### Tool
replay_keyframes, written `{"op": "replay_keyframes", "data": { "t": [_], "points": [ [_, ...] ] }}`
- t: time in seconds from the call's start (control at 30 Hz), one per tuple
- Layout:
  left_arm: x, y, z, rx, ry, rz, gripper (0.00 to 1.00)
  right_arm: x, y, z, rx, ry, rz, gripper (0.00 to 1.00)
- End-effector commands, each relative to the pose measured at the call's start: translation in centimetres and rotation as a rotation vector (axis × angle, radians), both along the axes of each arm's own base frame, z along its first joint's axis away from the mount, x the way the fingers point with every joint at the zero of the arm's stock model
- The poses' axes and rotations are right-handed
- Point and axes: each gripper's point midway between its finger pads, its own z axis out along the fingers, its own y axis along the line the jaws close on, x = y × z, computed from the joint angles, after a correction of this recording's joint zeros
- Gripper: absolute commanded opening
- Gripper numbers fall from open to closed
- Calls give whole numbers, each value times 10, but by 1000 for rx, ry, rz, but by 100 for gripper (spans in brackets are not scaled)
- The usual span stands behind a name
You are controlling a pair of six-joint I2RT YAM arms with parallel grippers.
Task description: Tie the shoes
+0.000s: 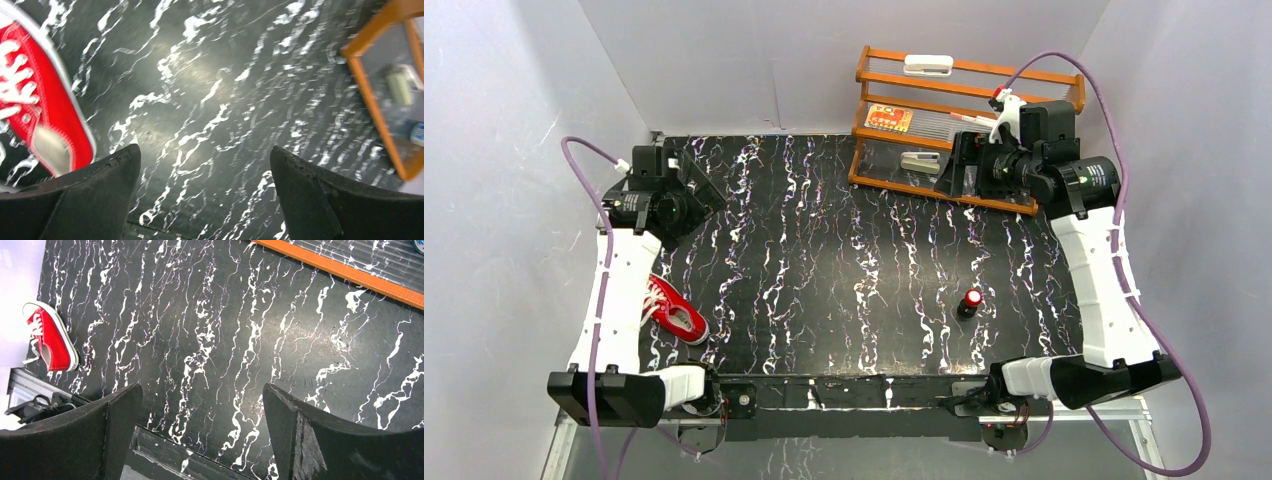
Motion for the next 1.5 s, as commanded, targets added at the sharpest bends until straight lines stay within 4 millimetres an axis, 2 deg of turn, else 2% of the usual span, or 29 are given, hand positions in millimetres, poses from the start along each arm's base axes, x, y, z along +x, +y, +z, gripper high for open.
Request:
{"op": "replay_keyframes", "data": {
  "t": [0.0,0.07,0.2,0.33,0.43,0.53,0.63,0.8,0.9,1.03,1.17,1.2,1.3,1.33,1.47],
  "points": [
    [-34,29,-42,79,174,148,98,2,11,34,20,-134,55,98],
    [-40,42,-61,80,206,208,98,0,15,35,21,-139,70,98],
    [-43,50,-94,42,266,271,98,-4,29,46,60,-148,127,98],
    [-56,69,-117,96,361,318,98,-8,48,54,100,-156,210,99],
    [-69,83,-137,132,450,340,98,-7,54,50,107,-144,227,98],
    [-77,90,-149,169,501,345,98,-7,58,50,122,-127,239,99],
    [-78,86,-158,145,505,338,98,-6,63,43,144,-85,246,99],
    [-85,73,-176,75,515,338,89,-5,71,20,167,63,234,99],
    [-90,63,-187,20,509,338,88,-7,78,10,200,162,234,98],
    [-101,62,-196,17,529,376,88,-13,91,4,264,250,280,98],
    [-92,57,-205,-16,510,349,87,-16,96,3,299,279,289,99],
    [-90,55,-209,-25,515,345,82,-18,95,6,304,269,292,99],
    [-79,52,-216,-48,507,312,47,-20,93,12,301,236,294,99],
    [-75,49,-217,-62,501,300,40,-21,92,15,297,224,295,99],
    [-69,39,-218,-122,472,285,37,-24,88,21,275,191,300,99]
  ]
}}
